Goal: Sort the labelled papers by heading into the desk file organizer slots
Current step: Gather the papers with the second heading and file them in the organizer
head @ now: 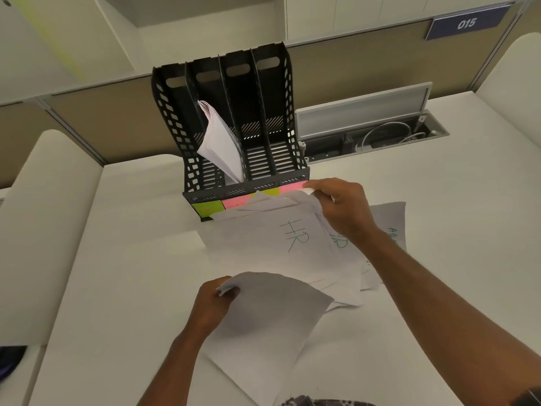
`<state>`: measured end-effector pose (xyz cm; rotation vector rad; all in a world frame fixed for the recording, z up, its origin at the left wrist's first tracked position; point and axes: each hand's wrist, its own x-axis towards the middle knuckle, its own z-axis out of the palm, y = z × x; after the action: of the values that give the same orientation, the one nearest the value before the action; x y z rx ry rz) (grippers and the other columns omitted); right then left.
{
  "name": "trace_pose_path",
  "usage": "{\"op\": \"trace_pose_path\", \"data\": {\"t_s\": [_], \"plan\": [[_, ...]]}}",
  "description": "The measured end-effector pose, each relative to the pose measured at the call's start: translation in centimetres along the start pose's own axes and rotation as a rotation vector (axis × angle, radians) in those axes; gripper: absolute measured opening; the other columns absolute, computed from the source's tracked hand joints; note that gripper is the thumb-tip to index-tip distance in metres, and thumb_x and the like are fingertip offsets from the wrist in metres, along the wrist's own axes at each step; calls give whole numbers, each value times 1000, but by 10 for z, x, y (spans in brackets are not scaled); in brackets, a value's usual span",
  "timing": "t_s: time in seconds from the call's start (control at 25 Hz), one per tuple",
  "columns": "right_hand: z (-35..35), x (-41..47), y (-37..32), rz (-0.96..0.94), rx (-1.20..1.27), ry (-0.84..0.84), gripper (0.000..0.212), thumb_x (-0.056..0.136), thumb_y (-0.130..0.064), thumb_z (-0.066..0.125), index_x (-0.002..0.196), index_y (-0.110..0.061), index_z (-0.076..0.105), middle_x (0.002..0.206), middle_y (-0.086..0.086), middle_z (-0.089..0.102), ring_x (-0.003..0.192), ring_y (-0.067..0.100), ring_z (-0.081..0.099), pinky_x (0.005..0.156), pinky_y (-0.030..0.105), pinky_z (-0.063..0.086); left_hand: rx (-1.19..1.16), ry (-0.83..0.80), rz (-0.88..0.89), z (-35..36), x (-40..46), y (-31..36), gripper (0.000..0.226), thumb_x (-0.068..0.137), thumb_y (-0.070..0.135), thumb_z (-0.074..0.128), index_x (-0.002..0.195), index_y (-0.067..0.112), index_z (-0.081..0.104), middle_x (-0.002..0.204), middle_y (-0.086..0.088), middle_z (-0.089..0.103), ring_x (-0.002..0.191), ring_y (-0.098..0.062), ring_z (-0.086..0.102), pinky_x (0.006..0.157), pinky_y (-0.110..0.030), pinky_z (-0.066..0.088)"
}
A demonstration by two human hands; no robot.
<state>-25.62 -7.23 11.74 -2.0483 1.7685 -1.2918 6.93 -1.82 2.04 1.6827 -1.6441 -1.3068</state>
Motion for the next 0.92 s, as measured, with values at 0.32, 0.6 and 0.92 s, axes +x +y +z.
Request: {"op": "trace_pose_path", "data": {"t_s": [0.32, 0.6, 0.92], "plan": [[-61, 18, -50, -92, 79, 144, 21, 91, 4, 64, 107, -3, 77, 98, 2, 75, 86, 17, 71, 79, 17, 55, -77, 21, 31, -9, -6, 4, 9, 85, 15, 64, 88, 12, 71, 87, -20, 72, 69, -14, 58, 64, -30, 43], [-143, 58, -97, -320, -37, 310, 20, 95, -8, 60, 105, -9, 77, 91, -4, 73, 79, 3, 62, 70, 11, 47, -180, 69, 136, -20, -17, 24, 9, 83, 24, 66, 84, 25, 75, 86, 0, 73, 79, -18, 64, 67, -25, 49], [-91, 36, -147, -158, -32, -441, 21, 97, -17, 62, 111, -18, 77, 91, -9, 73, 71, 2, 61, 66, 9, 51, 70, 117, 660, -21, -32, 113, 12, 83, 22, 70, 89, 20, 80, 149, -3, 49, 139, -17, 44, 105, -24, 40]]}}
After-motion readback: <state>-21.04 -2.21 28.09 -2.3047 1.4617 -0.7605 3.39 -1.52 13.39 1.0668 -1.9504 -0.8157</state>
